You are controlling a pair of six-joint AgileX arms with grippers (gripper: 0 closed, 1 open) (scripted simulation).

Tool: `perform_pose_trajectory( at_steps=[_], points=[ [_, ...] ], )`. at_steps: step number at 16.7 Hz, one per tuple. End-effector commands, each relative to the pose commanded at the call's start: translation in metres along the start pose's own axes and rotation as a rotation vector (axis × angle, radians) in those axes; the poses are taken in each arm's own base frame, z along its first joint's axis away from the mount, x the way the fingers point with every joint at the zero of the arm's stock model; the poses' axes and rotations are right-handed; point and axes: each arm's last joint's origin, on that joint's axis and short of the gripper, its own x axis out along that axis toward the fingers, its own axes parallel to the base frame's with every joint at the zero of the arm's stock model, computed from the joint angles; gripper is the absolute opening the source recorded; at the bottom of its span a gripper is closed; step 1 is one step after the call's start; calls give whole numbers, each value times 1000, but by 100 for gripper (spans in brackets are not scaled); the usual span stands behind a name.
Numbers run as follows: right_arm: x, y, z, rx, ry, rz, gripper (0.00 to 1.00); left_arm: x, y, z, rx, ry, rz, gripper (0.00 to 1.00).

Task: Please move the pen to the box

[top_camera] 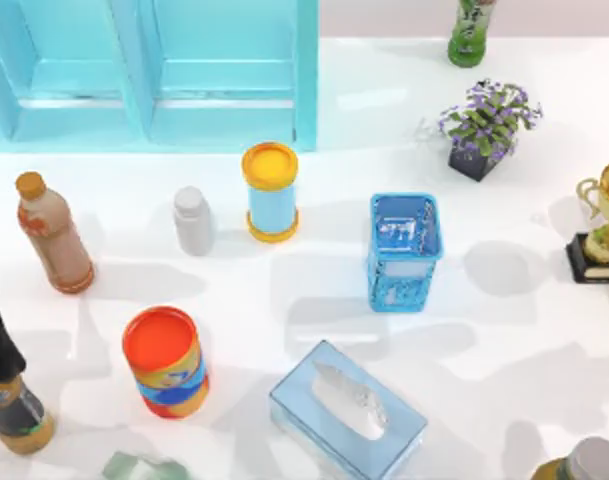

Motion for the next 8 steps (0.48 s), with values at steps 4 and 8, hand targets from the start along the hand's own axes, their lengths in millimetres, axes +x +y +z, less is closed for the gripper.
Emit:
perform_pose_trajectory(
  at_steps=[4,8],
  points=[
    [29,0,-8,8,-4,-9,0,0,0,0,0,0,0,100],
    [57,3,-17,6,2,-4,0,0,0,0,0,0,0,100]
  ],
)
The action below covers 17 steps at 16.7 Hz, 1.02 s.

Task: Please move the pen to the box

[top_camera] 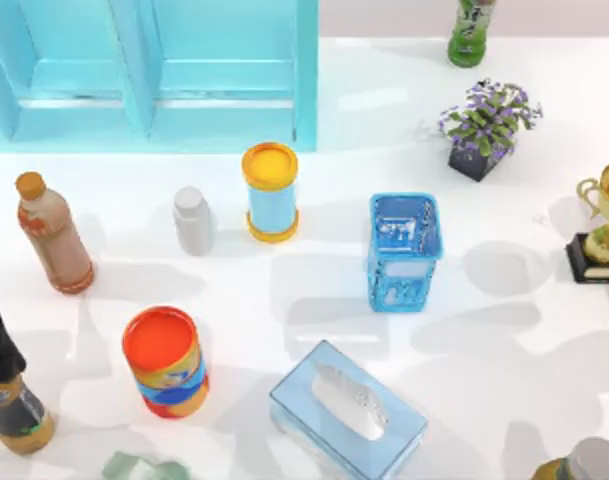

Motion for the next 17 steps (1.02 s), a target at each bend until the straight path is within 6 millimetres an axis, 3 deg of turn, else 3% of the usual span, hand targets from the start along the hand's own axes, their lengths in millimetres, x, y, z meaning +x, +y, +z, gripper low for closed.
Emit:
perform_pose_trajectory(
  at_steps=[4,17],
  points=[
    [1,0,0,0,0,0,0,0,0,0,0,0,0,100],
    [1,0,0,0,0,0,98,0,0,0,0,0,0,100]
  ],
)
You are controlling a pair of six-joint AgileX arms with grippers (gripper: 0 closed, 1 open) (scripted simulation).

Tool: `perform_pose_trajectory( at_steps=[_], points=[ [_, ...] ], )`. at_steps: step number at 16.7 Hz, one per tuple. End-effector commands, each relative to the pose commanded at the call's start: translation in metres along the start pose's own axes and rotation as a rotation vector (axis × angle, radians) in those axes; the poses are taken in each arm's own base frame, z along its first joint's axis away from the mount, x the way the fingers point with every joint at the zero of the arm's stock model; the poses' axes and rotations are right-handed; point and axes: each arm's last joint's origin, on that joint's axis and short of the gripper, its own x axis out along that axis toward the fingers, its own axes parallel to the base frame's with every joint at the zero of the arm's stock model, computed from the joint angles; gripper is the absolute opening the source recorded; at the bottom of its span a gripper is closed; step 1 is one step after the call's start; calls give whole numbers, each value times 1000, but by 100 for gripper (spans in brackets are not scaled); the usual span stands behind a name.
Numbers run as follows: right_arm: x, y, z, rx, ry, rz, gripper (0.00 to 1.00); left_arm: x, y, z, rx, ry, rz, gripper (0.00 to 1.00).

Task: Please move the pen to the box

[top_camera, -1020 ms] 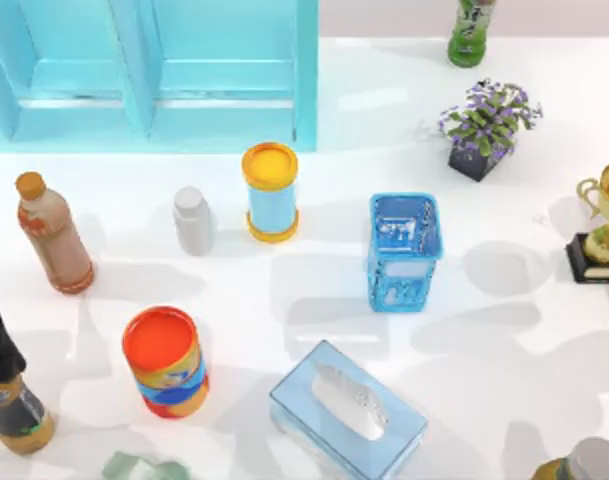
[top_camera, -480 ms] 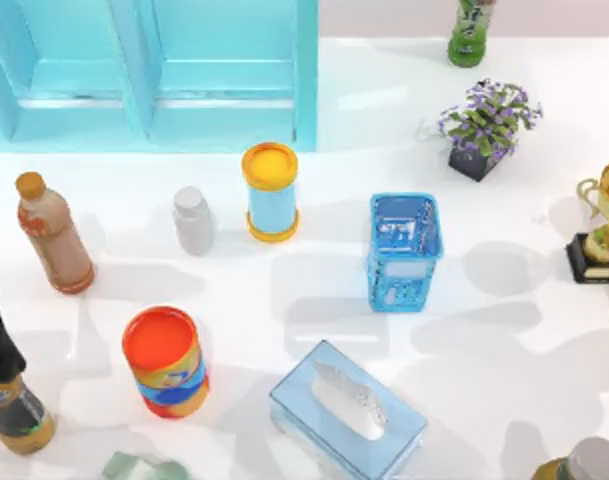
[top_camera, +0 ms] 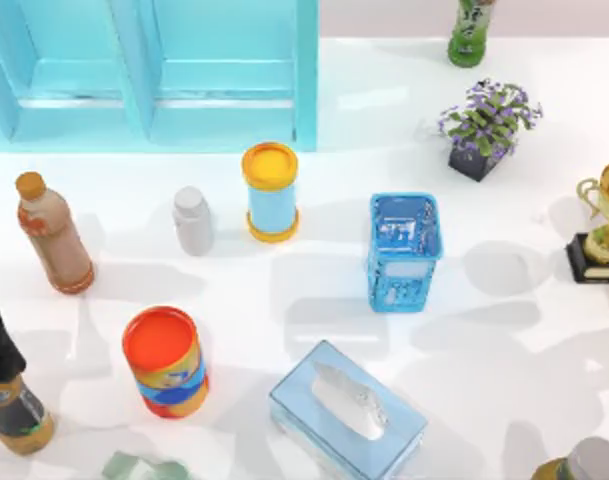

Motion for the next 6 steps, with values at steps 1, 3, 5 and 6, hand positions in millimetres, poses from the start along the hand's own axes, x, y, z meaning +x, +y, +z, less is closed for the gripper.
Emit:
perform_pose_trajectory(
  at_steps=[1,3,5,6],
  points=[
    [0,0,0,0,0,0,100,0,0,0,0,0,0,100],
    [0,0,0,0,0,0,100,0,0,0,0,0,0,100],
    [0,0,0,0,0,0,100,0,0,0,0,0,0,100],
    [0,0,0,0,0,0,100,0,0,0,0,0,0,100]
  ],
)
